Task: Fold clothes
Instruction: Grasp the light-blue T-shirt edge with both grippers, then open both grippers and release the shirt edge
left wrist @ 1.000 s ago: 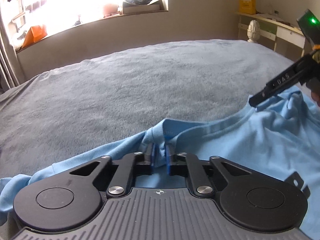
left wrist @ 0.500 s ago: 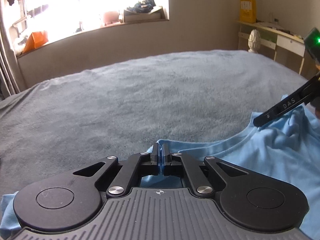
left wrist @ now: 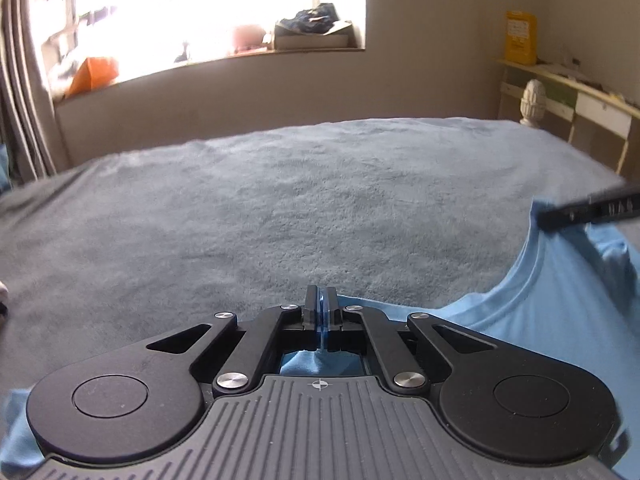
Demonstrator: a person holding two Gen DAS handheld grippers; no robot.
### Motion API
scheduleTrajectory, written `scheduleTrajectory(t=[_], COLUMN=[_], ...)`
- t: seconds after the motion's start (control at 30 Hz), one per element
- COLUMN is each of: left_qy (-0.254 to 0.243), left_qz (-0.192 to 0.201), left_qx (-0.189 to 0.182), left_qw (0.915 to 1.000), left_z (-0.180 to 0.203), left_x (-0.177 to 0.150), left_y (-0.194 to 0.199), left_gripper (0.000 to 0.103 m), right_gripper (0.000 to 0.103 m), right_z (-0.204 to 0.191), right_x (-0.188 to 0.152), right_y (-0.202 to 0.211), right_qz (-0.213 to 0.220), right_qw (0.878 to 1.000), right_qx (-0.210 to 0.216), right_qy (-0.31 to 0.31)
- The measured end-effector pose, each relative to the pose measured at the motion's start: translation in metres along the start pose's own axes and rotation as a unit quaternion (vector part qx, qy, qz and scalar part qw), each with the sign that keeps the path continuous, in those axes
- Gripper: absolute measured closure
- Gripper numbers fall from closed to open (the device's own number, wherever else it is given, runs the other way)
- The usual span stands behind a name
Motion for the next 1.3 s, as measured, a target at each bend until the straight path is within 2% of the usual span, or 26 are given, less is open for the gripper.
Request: scheduleTrajectory(t=[0.07, 0.17, 0.23, 0.27, 0.33, 0.4, 0.5, 0.57, 0.63, 0.73, 0.8, 0.87, 1.0, 1.1, 1.3], left_qy=[0.019, 0.019, 0.018, 0.018, 0.02, 0.014, -0.006, -0.03, -0.051, -0.092, -0.114, -0.107, -0.066, -0.051, -0.047], left_qz=[-0.021, -0.036, -0.047, -0.052, -0.07, -0.09, -0.124, -0.134, -0.137, -0.137, -0.129, -0.101, -0.033, -0.008, -0.011], left_qx=[-0.016, -0.018, -0.014, -0.013, -0.01, -0.012, -0.019, -0.026, -0.035, -0.041, -0.037, -0.018, 0.028, 0.056, 0.083], left_qw=[0.9995, 0.999, 0.9986, 0.9984, 0.9973, 0.9958, 0.9921, 0.9902, 0.9886, 0.9855, 0.9844, 0.9889, 0.9969, 0.9971, 0.9954], left_z=[-0.003, -0.005, -0.006, -0.006, -0.007, -0.007, -0.002, 0.004, 0.01, 0.022, 0.026, 0.023, 0.006, -0.003, -0.004], left_x=[0.0, 0.003, 0.005, 0.007, 0.009, 0.01, 0.009, 0.007, 0.005, 0.004, 0.005, 0.01, 0.026, 0.028, 0.022], left_y=[-0.005, -0.011, -0.016, -0.019, -0.027, -0.036, -0.05, -0.053, -0.052, -0.051, -0.048, -0.042, -0.026, -0.023, -0.035], left_gripper=[0.101, 0.09, 0.068, 0.064, 0.058, 0.057, 0.058, 0.069, 0.087, 0.102, 0.103, 0.103, 0.103, 0.103, 0.103], right_gripper=[0.098, 0.098, 0.098, 0.098, 0.098, 0.098, 0.098, 0.098, 0.098, 0.098, 0.098, 0.098, 0.098, 0.098, 0.097], right_z=[0.002, 0.004, 0.005, 0.005, 0.006, 0.006, 0.007, 0.008, 0.009, 0.009, 0.008, 0.008, 0.008, 0.007, 0.008], right_x=[-0.004, -0.009, -0.012, -0.013, -0.015, -0.018, -0.022, -0.024, -0.024, -0.023, -0.023, -0.022, -0.021, -0.022, -0.025], right_y=[-0.001, 0.004, 0.007, 0.008, 0.009, 0.01, 0.01, 0.01, 0.01, 0.009, 0.008, 0.009, 0.012, 0.011, -0.004], right_qz=[0.004, 0.009, 0.009, 0.008, 0.004, 0.001, -0.001, -0.002, -0.003, -0.001, 0.001, 0.004, 0.017, 0.023, 0.018], right_qw=[1.0, 1.0, 1.0, 1.0, 1.0, 1.0, 1.0, 1.0, 1.0, 1.0, 1.0, 1.0, 1.0, 1.0, 1.0], right_qx=[0.003, 0.008, 0.011, 0.011, 0.012, 0.014, 0.015, 0.015, 0.016, 0.016, 0.016, 0.017, 0.019, 0.02, 0.012], right_qy=[-0.007, -0.012, -0.009, -0.006, -0.002, -0.001, -0.002, -0.005, -0.009, -0.009, -0.008, -0.007, -0.003, -0.002, -0.013])
Point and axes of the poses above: each gripper's, at about its wrist camera, not at the fingertips, and y roughly against the way its jaws point, z to its right, x to its top, the point moved 6 cm from there along -y, roughly the way its jaws point, and after that the axes turned 2 degrees about z, right-handed, at the moved point
